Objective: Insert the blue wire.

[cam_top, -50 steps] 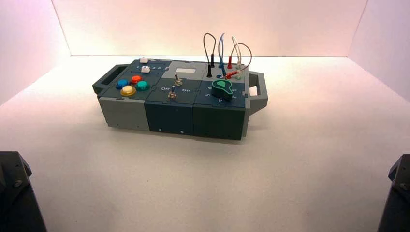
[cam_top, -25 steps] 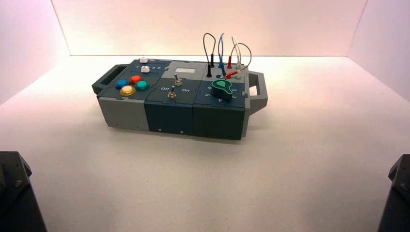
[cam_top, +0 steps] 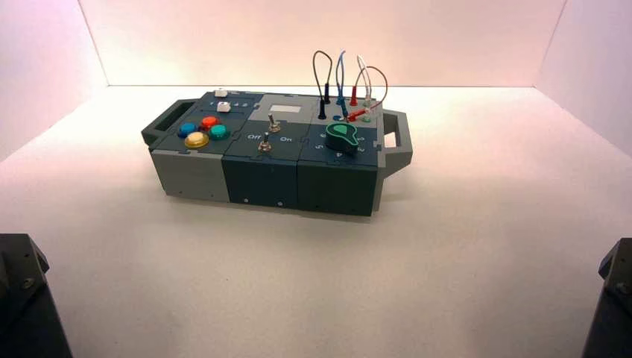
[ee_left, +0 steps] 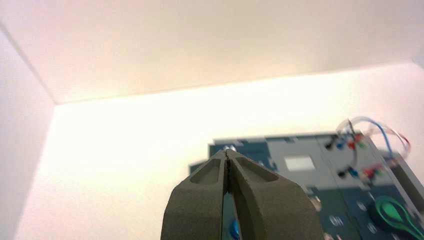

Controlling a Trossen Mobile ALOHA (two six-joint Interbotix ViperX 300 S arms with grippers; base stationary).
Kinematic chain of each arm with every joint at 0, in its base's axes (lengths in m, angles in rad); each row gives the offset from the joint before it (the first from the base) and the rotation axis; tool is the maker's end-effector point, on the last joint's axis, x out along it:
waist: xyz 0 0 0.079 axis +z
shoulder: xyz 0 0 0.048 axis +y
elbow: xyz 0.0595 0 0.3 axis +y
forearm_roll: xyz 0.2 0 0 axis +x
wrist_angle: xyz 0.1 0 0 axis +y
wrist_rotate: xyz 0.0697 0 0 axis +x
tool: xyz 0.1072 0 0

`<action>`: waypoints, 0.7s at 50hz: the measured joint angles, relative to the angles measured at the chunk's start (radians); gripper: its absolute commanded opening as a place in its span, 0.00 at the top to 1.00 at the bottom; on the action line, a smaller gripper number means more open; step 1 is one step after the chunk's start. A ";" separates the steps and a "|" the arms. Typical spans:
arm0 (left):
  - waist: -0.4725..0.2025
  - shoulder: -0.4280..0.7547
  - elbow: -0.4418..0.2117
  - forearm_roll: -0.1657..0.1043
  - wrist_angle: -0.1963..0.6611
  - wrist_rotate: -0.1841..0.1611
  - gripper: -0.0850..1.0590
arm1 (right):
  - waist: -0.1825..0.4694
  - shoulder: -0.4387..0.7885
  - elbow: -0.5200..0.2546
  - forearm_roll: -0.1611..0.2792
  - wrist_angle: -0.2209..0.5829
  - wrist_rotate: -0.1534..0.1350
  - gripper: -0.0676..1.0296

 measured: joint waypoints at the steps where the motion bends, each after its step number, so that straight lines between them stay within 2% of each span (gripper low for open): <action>1: -0.006 0.005 -0.003 0.000 0.014 0.000 0.95 | 0.003 0.005 -0.003 0.000 0.005 -0.002 0.48; 7: -0.048 0.044 -0.025 0.000 0.087 0.000 0.95 | 0.034 0.052 -0.029 0.002 0.041 -0.002 0.48; 16: -0.061 0.081 -0.051 -0.002 0.146 0.003 0.95 | 0.063 0.150 -0.048 0.012 0.069 -0.002 0.48; 25: -0.064 0.084 -0.054 0.000 0.146 0.023 0.95 | 0.069 0.242 -0.060 0.018 0.067 -0.002 0.47; 35: -0.064 0.084 -0.041 -0.002 0.060 0.041 0.95 | 0.092 0.374 -0.112 0.018 0.052 -0.012 0.47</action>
